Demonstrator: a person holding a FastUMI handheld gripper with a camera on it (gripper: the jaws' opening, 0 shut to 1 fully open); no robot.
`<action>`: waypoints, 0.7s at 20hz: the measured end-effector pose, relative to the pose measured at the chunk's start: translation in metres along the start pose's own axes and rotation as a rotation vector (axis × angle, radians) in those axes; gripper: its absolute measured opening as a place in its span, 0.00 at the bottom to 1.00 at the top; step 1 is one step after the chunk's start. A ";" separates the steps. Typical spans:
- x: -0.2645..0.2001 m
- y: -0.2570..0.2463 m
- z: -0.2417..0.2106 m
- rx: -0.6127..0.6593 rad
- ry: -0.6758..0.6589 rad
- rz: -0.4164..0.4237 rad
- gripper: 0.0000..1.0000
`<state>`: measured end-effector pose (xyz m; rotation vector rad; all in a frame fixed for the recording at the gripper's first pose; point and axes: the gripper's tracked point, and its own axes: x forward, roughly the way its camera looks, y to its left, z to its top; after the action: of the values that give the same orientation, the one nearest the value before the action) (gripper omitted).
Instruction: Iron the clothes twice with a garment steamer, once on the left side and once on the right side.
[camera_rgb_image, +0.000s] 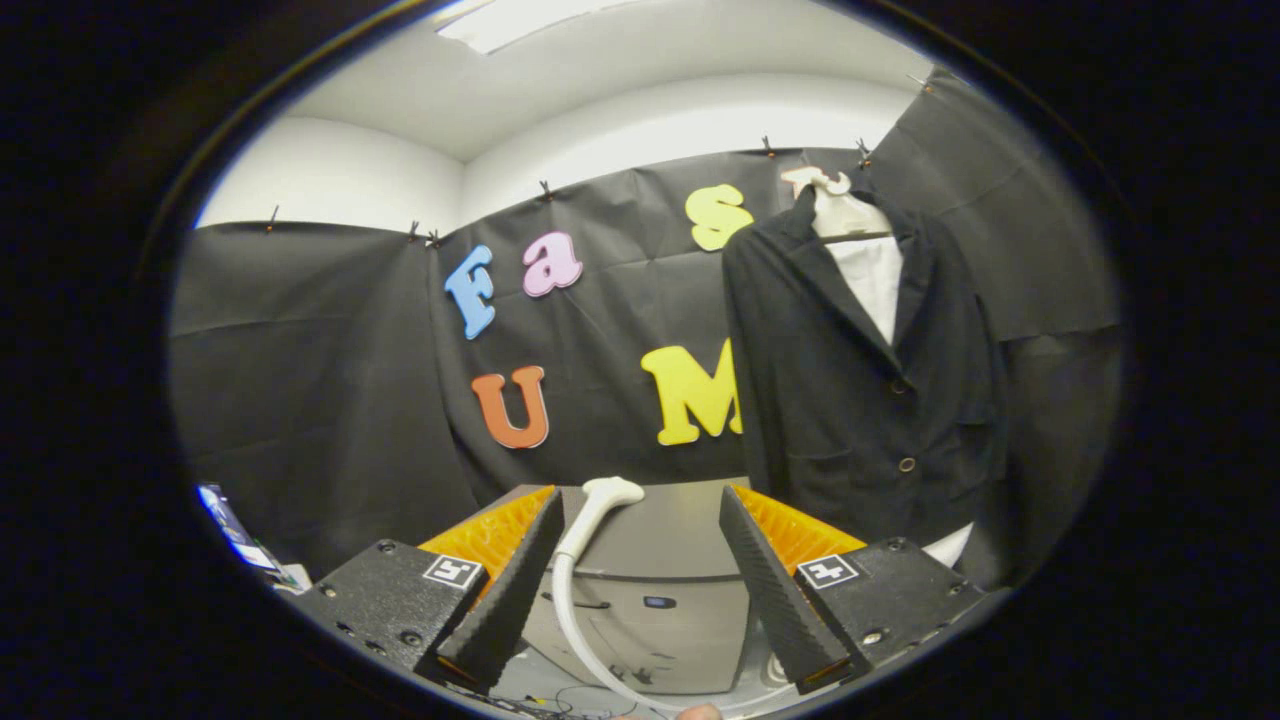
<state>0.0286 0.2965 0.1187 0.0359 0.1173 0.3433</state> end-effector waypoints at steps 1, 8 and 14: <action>0.010 0.011 0.000 0.003 0.011 0.018 0.99; 0.095 0.066 -0.021 0.002 0.143 0.113 1.00; 0.193 0.082 -0.069 0.029 0.347 0.162 1.00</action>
<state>0.1735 0.4395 0.0333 0.0139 0.4648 0.5076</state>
